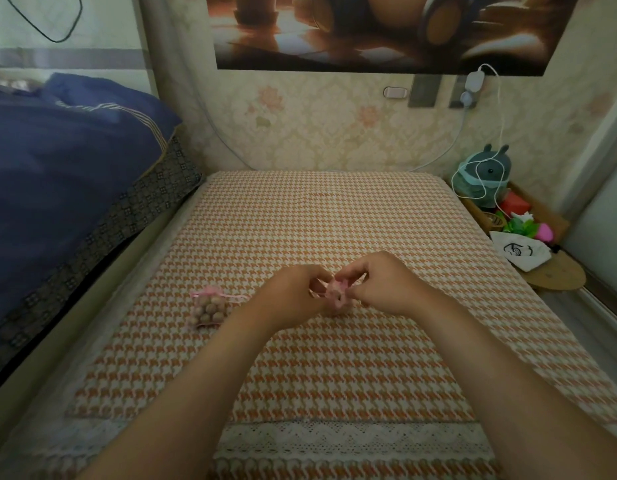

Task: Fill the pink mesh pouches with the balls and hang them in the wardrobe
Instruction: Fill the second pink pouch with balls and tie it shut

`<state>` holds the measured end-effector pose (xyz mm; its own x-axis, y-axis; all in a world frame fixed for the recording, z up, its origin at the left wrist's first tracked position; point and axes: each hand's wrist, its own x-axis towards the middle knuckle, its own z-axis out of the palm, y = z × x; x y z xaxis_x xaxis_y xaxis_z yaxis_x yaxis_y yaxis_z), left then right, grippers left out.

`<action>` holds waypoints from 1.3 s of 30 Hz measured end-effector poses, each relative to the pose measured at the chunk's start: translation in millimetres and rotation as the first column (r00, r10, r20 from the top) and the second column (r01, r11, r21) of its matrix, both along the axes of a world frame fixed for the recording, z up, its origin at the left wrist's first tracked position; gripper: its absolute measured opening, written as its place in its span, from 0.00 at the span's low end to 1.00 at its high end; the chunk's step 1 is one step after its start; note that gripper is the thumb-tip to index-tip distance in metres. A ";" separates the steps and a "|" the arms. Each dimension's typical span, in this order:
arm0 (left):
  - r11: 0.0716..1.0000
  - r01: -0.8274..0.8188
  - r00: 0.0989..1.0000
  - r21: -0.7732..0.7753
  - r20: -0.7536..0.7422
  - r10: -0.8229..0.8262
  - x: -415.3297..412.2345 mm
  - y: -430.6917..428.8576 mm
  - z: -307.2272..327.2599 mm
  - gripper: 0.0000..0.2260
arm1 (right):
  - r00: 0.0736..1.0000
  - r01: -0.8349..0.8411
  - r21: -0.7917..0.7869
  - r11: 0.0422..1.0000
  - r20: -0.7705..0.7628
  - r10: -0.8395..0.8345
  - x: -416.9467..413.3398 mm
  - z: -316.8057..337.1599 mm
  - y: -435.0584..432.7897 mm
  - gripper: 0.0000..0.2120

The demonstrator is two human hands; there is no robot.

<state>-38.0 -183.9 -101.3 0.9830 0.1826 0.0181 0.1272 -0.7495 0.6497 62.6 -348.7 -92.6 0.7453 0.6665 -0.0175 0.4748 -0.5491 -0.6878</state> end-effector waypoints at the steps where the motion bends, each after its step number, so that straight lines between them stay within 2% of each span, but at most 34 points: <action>1: 1.000 -0.023 0.999 0.011 0.028 0.023 1.1 2.9 -0.6 0.14 | 1.000 0.007 0.023 1.000 -0.022 -0.006 -0.6 0.4 0.6 0.10; 6: 1.000 -0.025 0.998 0.008 0.063 0.025 2.2 11.3 4.6 0.03 | 0.998 0.008 0.035 0.999 -0.062 -0.005 -2.3 -4.3 -0.2 0.07; 9: 0.999 -0.018 0.998 0.037 0.054 0.016 2.7 14.8 2.5 0.04 | 0.996 0.007 -0.010 1.000 -0.088 -0.008 -1.2 -10.2 -0.8 0.10; 13: 0.999 0.004 1.000 0.052 0.029 -0.005 2.7 19.3 3.8 0.04 | 0.982 0.028 0.010 1.000 -0.189 -0.026 -0.4 -9.3 -0.7 0.19; 19: 0.996 0.030 0.999 0.079 -0.037 -0.027 -2.8 28.9 5.6 0.05 | 0.992 -0.002 -0.056 0.998 -0.130 -0.005 4.5 -9.5 0.1 0.03; 23: 0.995 0.025 0.997 0.092 -0.074 -0.018 -7.7 36.8 6.2 0.06 | 0.994 0.021 -0.086 0.996 -0.106 -0.030 5.3 -6.7 -3.1 0.08; 31: 0.997 0.011 0.998 0.078 -0.068 -0.006 -14.9 41.9 4.5 0.06 | 0.951 0.124 -0.037 0.992 -0.280 -0.129 7.8 -7.3 -10.9 0.08; 33: 0.999 -0.047 0.998 0.007 -0.048 0.047 -15.3 41.0 3.1 0.05 | 0.943 0.149 -0.023 0.989 -0.298 -0.149 7.5 -7.9 -10.5 0.08; 34: 0.989 -0.110 0.994 -0.096 -0.031 0.108 -14.8 39.6 2.6 0.05 | 0.940 0.161 -0.016 0.987 -0.304 -0.158 7.6 -8.6 -9.8 0.08; 35: 0.953 -0.188 0.982 -0.236 -0.022 0.188 -14.2 37.7 2.9 0.05 | 0.935 0.175 -0.010 0.985 -0.310 -0.170 7.7 -9.2 -9.0 0.08; 37: 0.819 -0.325 0.940 -0.473 -0.067 0.334 -12.6 34.1 4.9 0.05 | 0.923 0.203 0.000 0.979 -0.333 -0.191 8.7 -10.3 -7.9 0.07; 39: 0.738 -0.391 0.912 -0.549 -0.125 0.390 -10.8 34.8 4.4 0.06 | 0.913 0.209 -0.003 0.978 -0.358 -0.196 10.2 -11.2 -8.1 0.06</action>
<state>-48.9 -149.0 -96.9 0.8233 0.5278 -0.2086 0.3301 -0.1464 0.9325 72.8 -356.8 -103.7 0.8136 0.5069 -0.2847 0.0779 -0.5803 -0.8107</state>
